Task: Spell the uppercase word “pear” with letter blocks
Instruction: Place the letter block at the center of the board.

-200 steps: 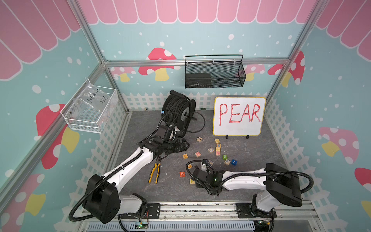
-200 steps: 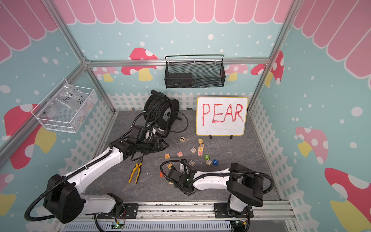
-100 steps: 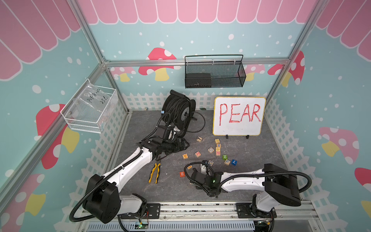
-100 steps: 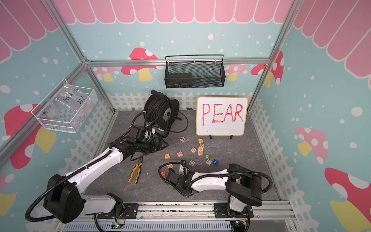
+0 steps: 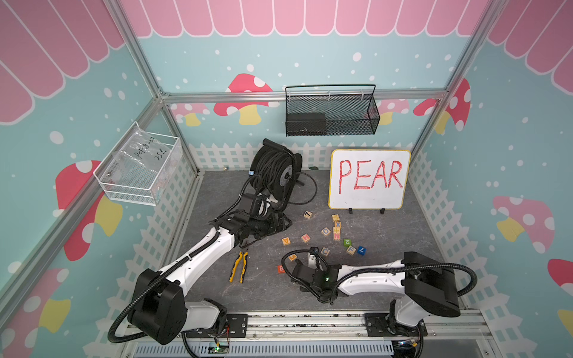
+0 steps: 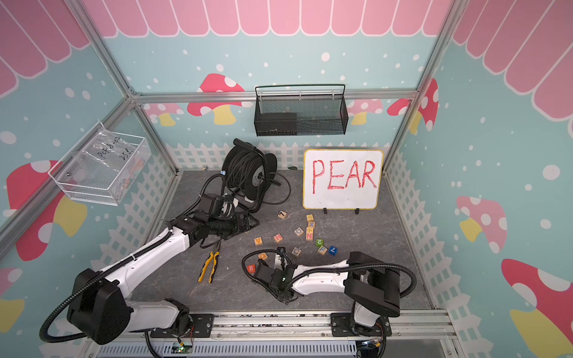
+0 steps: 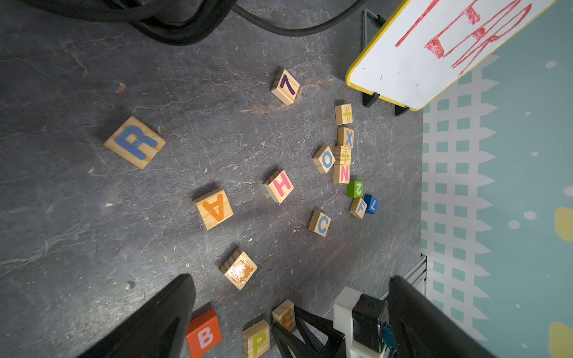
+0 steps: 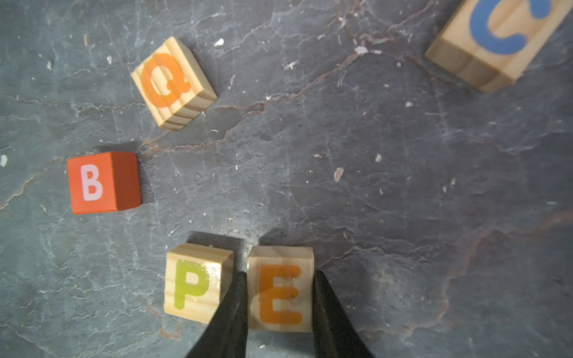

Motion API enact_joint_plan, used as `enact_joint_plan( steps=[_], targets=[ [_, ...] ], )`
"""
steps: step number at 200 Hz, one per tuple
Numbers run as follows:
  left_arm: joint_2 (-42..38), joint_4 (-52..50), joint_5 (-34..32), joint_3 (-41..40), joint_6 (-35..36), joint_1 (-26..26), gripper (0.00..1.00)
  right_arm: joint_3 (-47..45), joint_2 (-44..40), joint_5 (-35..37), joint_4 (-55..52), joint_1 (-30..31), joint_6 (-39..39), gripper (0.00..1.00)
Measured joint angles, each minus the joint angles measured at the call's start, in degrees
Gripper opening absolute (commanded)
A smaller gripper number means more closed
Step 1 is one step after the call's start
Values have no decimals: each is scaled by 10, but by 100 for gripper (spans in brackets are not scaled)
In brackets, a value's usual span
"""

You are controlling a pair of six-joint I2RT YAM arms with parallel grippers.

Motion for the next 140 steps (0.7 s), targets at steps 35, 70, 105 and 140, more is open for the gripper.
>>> enact_joint_plan(
  steps=[35,70,105,140],
  targets=[
    [0,1,0,0,-3,11,99,6,4,0,-5,4,0,27],
    [0,2,2,-2,-5,11,99,6,4,1,-9,5,4,31],
    [0,3,3,-2,-6,12,99,9,4,4,-21,7,14,34],
    [0,5,5,-3,-6,15,99,9,4,6,-28,11,20,38]
  ],
)
